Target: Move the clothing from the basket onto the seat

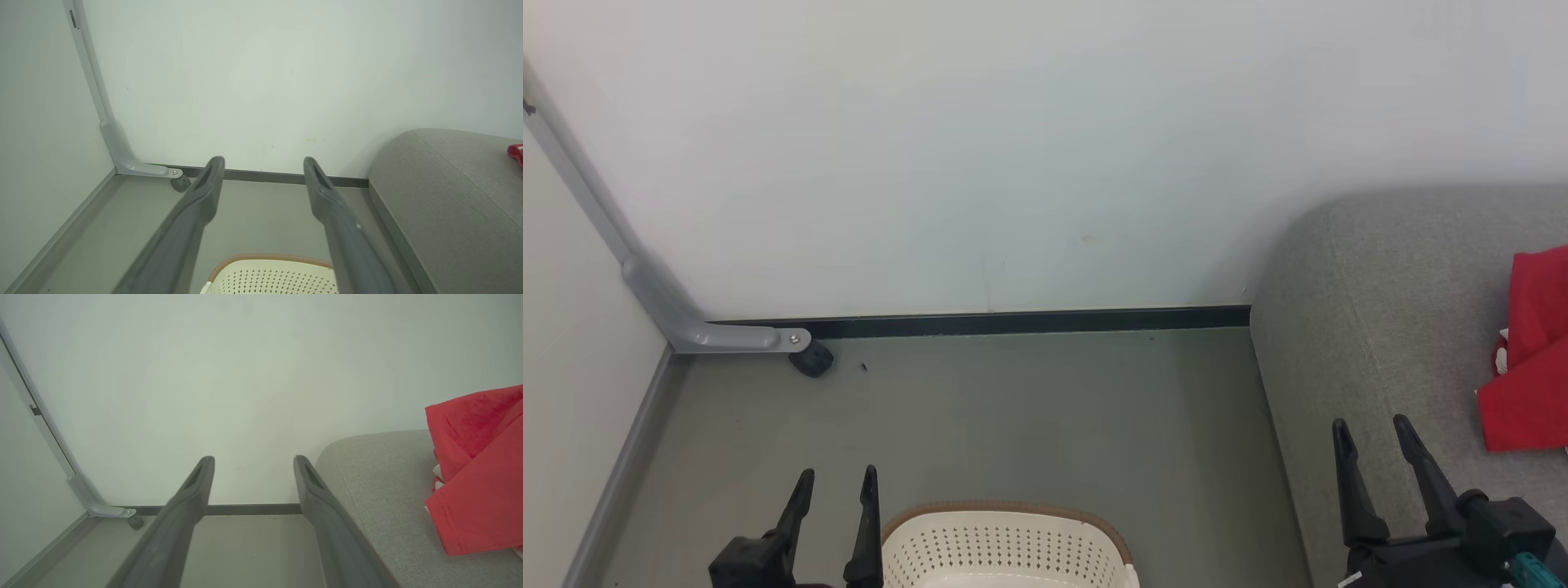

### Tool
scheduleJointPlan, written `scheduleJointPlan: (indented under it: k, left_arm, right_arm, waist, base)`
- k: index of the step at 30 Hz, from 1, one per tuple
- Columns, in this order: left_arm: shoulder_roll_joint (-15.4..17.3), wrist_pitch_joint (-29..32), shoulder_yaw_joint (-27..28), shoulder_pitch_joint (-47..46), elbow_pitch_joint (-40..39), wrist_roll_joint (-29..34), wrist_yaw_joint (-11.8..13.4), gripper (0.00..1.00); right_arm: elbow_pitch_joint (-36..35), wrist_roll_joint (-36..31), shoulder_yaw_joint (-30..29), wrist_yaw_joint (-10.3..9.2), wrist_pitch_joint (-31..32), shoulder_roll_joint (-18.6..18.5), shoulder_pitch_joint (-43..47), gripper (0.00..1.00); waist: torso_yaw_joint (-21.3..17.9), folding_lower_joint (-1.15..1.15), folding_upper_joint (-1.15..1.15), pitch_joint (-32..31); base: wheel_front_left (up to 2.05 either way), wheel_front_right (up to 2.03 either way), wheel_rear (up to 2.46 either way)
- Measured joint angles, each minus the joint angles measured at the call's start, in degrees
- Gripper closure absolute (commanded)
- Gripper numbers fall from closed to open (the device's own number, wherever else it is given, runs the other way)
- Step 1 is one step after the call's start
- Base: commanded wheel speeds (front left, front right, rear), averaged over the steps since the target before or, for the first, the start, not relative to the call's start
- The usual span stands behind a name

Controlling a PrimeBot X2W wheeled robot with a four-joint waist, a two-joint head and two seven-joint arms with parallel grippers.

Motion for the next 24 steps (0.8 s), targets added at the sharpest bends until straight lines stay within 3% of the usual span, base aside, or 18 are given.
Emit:
scheduleJointPlan:
  k: [24]
  left_arm:
    - [-1.92, -0.44, 2.36, 2.05, 0.2, 2.52, 0.0, 0.0]
  right_arm:
    - [-3.22, -0.05, -0.08, -1.43, 1.02, -0.31, 3.99, 0.0]
  waist:
    - [0.45, 0.01, 0.0, -0.68]
  base:
    - [0.0, 0.0, 0.0]
